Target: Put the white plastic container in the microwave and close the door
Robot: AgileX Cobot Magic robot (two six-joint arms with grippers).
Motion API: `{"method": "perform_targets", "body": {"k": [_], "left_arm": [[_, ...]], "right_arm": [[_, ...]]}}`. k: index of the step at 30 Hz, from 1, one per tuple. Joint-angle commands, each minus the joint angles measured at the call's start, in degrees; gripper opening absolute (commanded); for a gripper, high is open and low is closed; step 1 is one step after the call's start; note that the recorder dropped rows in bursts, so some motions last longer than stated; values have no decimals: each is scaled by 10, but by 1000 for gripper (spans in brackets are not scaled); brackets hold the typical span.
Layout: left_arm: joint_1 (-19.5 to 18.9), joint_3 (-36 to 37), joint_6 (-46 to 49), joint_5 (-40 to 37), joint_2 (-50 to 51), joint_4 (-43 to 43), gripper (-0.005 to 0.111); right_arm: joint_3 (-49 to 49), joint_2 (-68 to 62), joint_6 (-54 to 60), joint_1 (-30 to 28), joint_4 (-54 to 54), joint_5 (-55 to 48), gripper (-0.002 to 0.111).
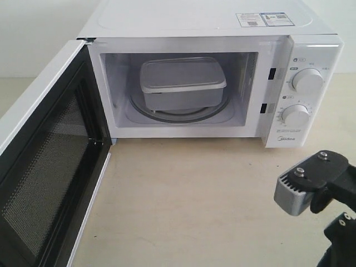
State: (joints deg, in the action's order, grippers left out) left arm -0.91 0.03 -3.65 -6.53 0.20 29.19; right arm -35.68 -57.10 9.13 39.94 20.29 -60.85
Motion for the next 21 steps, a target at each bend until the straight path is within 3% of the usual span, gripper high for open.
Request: {"method": "perform_targets", "body": {"k": [1, 5, 9, 21], "left_arm": [[-1, 0, 3, 163, -2, 9, 4], [-1, 0, 3, 278, -2, 6, 4], [-1, 0, 3, 290, -2, 6, 4], [-1, 0, 3, 291, -2, 6, 4]], "right_arm": [[3, 6, 10, 0, 4, 23, 0], [3, 6, 12, 0, 4, 61, 0], [3, 6, 12, 0, 4, 104, 0], [3, 23, 12, 0, 4, 105, 0]]}}
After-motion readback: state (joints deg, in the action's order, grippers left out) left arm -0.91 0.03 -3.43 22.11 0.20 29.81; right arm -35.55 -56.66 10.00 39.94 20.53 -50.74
